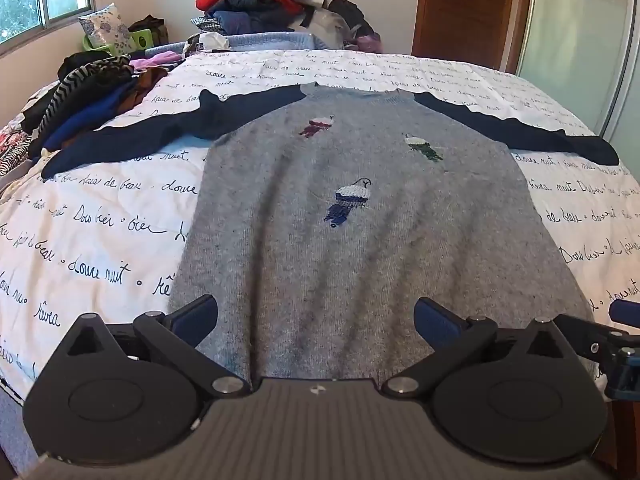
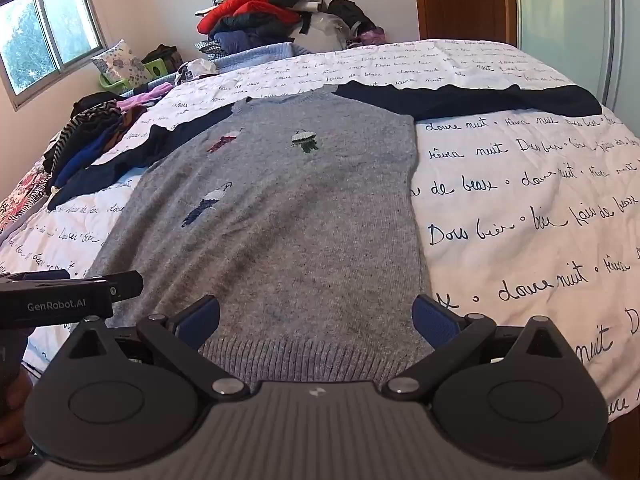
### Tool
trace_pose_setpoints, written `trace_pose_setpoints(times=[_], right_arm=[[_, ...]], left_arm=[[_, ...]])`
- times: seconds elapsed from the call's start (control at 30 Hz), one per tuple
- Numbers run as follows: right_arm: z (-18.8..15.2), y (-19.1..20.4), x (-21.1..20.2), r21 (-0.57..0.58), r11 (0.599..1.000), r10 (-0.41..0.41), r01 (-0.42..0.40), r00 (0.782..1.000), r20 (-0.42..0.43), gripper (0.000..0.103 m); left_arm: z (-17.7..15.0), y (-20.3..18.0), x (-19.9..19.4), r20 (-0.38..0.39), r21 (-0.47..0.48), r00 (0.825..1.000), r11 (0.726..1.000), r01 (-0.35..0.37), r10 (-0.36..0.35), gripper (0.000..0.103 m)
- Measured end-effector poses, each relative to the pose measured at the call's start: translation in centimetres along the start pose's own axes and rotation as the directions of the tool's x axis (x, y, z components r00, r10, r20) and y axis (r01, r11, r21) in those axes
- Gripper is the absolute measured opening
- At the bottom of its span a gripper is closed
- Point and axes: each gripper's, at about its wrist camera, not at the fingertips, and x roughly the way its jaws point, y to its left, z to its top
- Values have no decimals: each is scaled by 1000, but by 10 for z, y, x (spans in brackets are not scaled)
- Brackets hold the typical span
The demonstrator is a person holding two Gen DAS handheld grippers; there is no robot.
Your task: Fold small clothes
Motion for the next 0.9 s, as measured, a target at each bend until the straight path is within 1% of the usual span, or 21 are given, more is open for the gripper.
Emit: trace_pose_setpoints(times=[0.03,0.1,0.2,0.33,0.37,0.53,0.9], right_arm=[[0,0,1,-1,1000,4,-4,1000,-5,103],[0,1,2,0,1000,7,-7,1000,-18,103],[-2,-1,8,1,1000,10,-10,999,-30,103],[-4,-9,2,4,1000,10,-10,1000,-25,103],[-1,-4,6,-3,1000,3,-3,999,-40,103],[-1,-5,5,13,1000,10,-10,999,-34,103],[-4,-6,8,19,1000,17,-16,999,-47,103]], left_arm=[[-2,2,-3,7,-4,1000,1000,13,-13,103],[0,0,0,-17,6,1000,1000,10,-10,103],[4,4,3,-35,-16,999,1000,20,-20,103],[1,5,5,-29,-28,999,999,25,-26,103],[1,5,5,-28,-26,999,999,23,-24,103],[0,3,5,-32,-20,999,999,27,-28,103],[-3,0,7,-37,-7,999,1000,31,-31,103]])
